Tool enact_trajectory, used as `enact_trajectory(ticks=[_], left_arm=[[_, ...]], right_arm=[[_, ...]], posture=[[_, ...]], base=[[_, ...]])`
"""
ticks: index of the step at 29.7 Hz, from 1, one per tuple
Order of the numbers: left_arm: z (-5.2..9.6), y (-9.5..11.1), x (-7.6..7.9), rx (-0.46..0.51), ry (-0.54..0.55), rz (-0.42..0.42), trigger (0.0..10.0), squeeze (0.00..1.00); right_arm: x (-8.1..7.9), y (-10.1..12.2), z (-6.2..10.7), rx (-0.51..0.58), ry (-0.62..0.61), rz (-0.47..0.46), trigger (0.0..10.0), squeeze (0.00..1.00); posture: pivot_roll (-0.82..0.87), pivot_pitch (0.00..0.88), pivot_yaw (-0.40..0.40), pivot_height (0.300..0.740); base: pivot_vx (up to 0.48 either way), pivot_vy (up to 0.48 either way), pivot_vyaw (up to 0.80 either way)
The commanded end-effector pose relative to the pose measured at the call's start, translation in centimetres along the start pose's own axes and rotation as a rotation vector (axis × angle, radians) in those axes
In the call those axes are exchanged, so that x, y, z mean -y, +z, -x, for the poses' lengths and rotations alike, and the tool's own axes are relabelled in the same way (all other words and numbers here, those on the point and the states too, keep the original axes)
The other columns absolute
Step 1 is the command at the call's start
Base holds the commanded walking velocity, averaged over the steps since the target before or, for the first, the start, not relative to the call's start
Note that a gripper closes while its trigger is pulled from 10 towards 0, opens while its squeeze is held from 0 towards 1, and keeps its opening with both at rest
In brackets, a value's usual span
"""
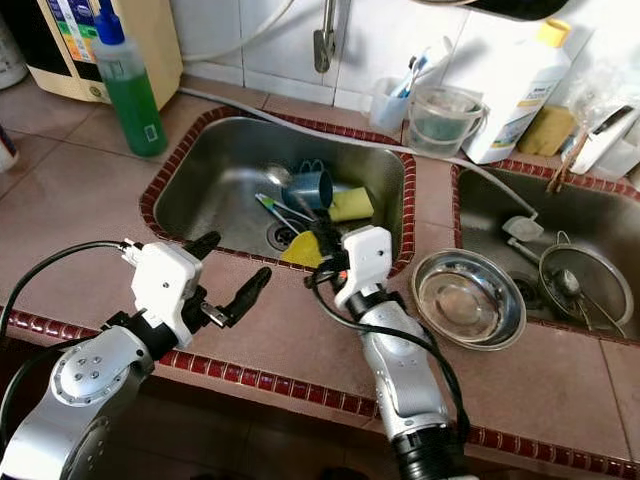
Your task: Kitchen organization
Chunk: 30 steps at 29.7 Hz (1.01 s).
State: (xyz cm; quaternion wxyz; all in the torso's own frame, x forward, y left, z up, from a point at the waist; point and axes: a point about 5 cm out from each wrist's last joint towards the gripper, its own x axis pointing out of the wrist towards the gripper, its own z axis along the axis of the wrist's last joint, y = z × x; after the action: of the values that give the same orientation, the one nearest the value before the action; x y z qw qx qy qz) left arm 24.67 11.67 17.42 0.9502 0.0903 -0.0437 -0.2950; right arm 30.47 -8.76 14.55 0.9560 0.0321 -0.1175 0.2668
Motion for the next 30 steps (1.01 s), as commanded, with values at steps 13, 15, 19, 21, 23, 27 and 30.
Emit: enact_trajectory(ticks=[13, 15, 19, 21, 23, 27, 30], left_arm=[[0.5, 2.3, -1.7, 0.047, -0.038, -0.063, 10.0, 0.0], [0.7, 2.7, -1.6, 0.055, -0.05, -0.066, 10.0, 0.0], [1.2, 3.2, -1.3, 0.065, -0.07, -0.059, 10.0, 0.0], [1.3, 3.4, -1.1, 0.07, -0.083, -0.046, 10.0, 0.0], [1.6, 3.7, -0.7, 0.09, -0.108, -0.021, 10.0, 0.0], [1.9, 4.8, 0.1, 0.13, -0.14, 0.024, 10.0, 0.0], [2.1, 5.1, 0.4, 0.142, -0.148, 0.027, 10.0, 0.0]], right_arm=[[-0.3, 1.0, 1.8, -0.033, 0.013, -0.1, 10.0, 0.0], [0.0, 1.2, 2.1, -0.034, 0.015, -0.105, 10.0, 0.0], [1.4, 1.4, 2.2, -0.053, 0.009, -0.1, 10.0, 0.0], [1.9, 1.5, 2.1, -0.059, 0.008, -0.099, 10.0, 0.0], [2.3, 1.6, 1.9, -0.064, 0.012, -0.096, 10.0, 0.0], [2.9, 1.7, 1.4, -0.082, 0.061, -0.087, 10.0, 0.0], [3.2, 1.7, 1.0, -0.094, 0.088, -0.088, 10.0, 0.0]], posture=[[-0.11, 0.257, -0.08, 0.732], [-0.11, 0.258, -0.078, 0.732], [-0.1, 0.261, -0.073, 0.732], [-0.1, 0.262, -0.073, 0.732], [-0.1, 0.263, -0.074, 0.732], [-0.09, 0.268, -0.082, 0.732], [-0.09, 0.27, -0.085, 0.732]], base=[[0.0, 0.0, 0.0], [0.0, 0.0, 0.0], [0.0, 0.0, 0.0], [0.0, 0.0, 0.0], [0.0, 0.0, 0.0], [0.0, 0.0, 0.0], [0.0, 0.0, 0.0]])
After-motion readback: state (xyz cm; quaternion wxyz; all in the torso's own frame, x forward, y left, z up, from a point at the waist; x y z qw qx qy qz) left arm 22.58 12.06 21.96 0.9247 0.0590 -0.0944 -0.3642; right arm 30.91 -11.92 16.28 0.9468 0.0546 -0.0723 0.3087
